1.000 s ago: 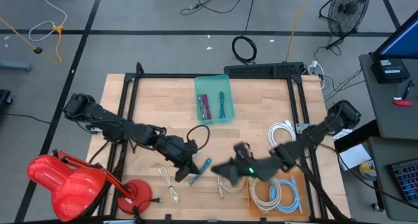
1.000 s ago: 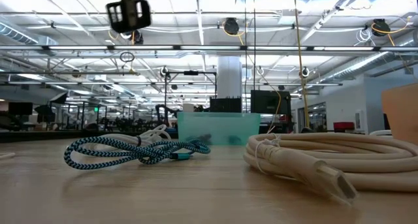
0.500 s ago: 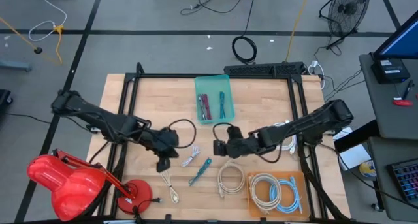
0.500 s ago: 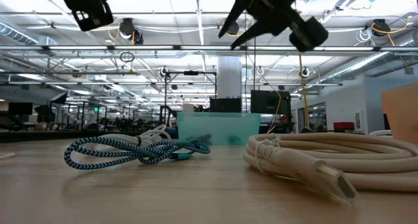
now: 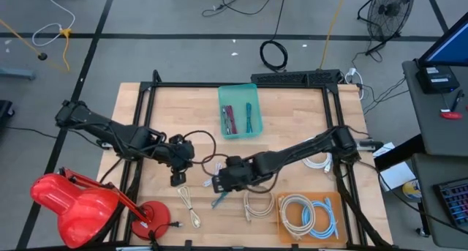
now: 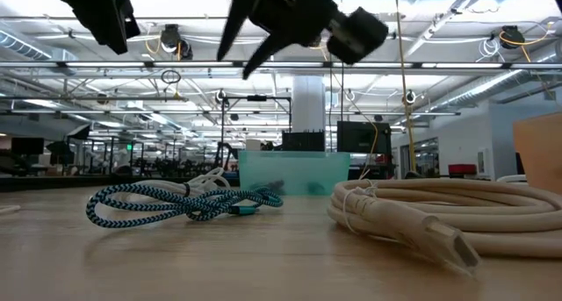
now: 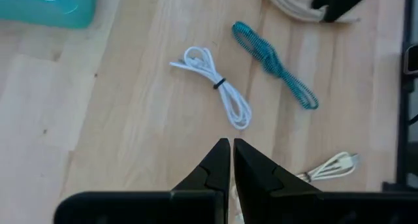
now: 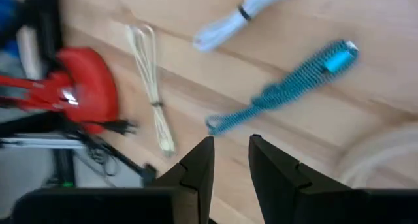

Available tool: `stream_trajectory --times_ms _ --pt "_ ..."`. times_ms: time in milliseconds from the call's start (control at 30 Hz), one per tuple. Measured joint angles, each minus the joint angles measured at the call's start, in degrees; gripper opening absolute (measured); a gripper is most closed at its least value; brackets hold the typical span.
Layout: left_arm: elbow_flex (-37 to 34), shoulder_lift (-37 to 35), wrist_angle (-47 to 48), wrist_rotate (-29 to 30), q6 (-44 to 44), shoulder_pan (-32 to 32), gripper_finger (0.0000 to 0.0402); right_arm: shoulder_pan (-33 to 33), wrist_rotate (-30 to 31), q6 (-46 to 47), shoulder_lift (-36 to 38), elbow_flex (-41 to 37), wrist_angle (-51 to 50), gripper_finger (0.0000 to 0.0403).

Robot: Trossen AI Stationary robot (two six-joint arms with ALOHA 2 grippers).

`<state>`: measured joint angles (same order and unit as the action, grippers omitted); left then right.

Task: Pick & Place USB Port
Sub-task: Put the right brown charger cable into the orange bin

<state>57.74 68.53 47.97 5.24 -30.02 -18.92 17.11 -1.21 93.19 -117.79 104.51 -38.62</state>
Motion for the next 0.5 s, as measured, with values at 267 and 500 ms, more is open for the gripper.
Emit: stream_trajectory --times_ms 267,500 --pt "0.0 0.0 0.5 1.2 2.8 -1.0 0.0021 2.1 -2.0 6.8 -4.4 9.7 -22.5 0.0089" --pt "0.0 0.0 0.8 1.5 4.3 -2.4 0.0021 4.4 -3.6 14.3 -4.4 6.3 -23.7 0.01"
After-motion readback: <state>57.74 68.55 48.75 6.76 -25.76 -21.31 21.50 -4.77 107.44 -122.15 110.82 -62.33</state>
